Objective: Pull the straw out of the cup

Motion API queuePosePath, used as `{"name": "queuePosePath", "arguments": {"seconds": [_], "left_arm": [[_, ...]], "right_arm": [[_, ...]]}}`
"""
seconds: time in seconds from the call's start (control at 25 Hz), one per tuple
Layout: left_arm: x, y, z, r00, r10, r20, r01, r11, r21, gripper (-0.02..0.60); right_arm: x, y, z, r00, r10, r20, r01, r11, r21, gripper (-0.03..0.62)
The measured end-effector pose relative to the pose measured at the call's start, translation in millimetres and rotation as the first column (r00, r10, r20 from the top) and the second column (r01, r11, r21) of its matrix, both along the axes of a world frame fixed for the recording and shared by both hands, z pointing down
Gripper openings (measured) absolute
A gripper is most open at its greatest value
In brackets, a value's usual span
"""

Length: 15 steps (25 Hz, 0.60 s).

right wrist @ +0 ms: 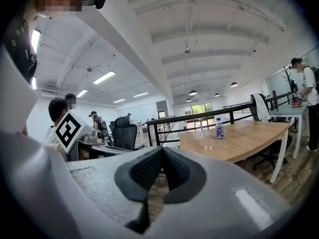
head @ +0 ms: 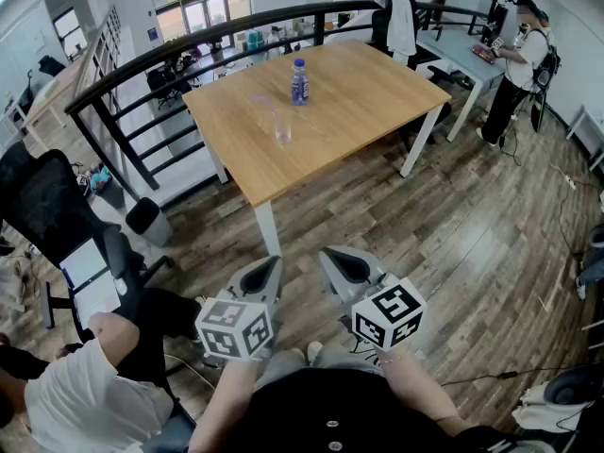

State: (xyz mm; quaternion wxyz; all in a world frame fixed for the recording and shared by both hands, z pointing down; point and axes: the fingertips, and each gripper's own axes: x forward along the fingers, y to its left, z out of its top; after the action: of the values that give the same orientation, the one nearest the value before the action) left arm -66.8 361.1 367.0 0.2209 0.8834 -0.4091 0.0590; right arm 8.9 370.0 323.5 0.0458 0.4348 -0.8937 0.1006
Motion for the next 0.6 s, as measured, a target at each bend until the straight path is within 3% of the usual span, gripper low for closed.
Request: {"name": "queuePosePath", "arguments": {"seconds": [0.4,0.6], "left_arm": [[1,-5,3,1.0,-0.027,-0.016,0.026,1.0,-0.004,0.021],[6,-6,4,0.999,-0.026,-0.033,0.026,1.0,-0.01,0.021]], "right_arm": [[0,-3,9,1.0,-0.02,0.011,0.02,1.0,-0.016,-0.002],[9,-3,3,0.997,-0.014,0.078,0.015,1.0,-0.009,-0.002]]}}
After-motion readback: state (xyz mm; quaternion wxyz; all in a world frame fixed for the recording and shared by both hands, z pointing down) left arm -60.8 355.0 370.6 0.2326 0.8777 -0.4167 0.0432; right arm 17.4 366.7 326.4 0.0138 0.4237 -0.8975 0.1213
